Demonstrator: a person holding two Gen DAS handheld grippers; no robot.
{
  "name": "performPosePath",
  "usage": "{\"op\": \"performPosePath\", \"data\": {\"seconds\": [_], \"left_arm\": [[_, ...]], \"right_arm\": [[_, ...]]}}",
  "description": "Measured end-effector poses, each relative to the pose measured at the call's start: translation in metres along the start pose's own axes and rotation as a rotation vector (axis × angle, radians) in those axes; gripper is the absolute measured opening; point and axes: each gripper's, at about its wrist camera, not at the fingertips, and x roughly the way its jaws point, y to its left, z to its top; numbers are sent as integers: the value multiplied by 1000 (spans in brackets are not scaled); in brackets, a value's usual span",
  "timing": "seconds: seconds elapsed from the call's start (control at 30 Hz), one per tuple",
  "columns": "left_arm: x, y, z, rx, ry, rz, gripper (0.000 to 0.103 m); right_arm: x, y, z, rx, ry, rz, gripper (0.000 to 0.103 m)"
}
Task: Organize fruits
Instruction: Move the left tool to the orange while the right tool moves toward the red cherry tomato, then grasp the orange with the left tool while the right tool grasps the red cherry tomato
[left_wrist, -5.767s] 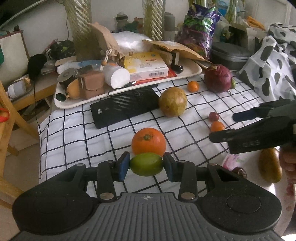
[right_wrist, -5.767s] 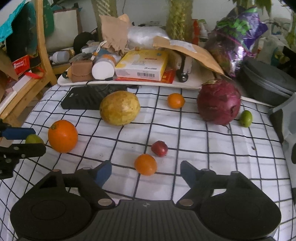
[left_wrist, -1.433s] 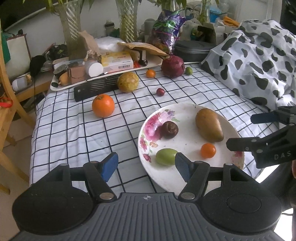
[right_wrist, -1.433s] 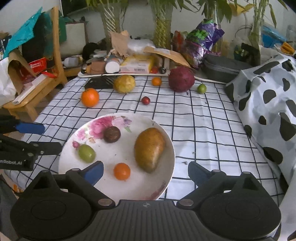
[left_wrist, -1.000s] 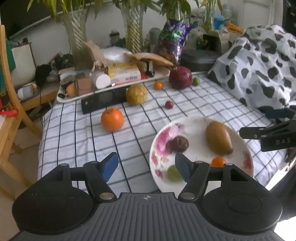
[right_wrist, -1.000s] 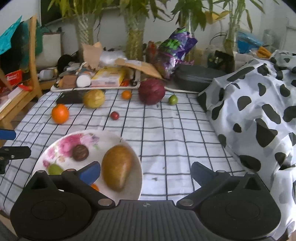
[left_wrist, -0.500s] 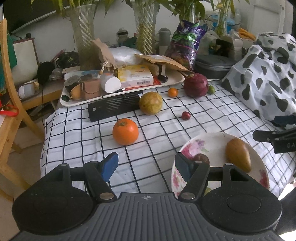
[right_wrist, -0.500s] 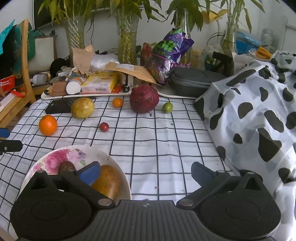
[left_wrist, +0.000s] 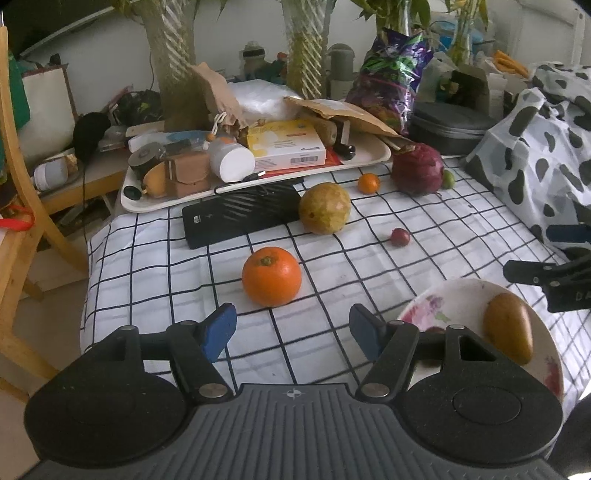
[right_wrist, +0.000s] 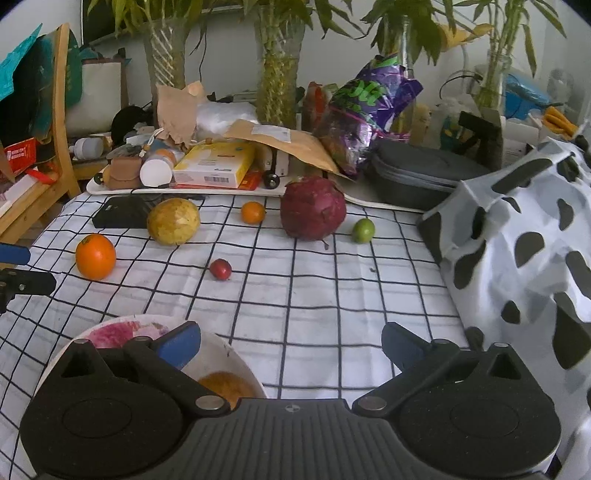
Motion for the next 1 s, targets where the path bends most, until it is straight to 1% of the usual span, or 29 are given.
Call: {"op": "performPosePath", "data": {"seconds": [0.13,0.37,0.7,0.83,0.93,1.0], "left_arm": [[11,7,8,-15,16,-23,66],[36,16,20,-14,74,-34,66],[68,23,31,18,129,-71,66],[79,26,34,24,142,-92,63],[84,26,37,46,137,-87,62],[89,28,39,40,151,-88,58]], "right_arm": [[10,4,7,-13,6,6,103],[29,10,19,-31,26,22,103],[55,20,35,-57,65,66,103],[63,23,40,-70,77,102,103],[70,26,43,-81,81,130,103],[76,28,45,-85,91,140,101]]}}
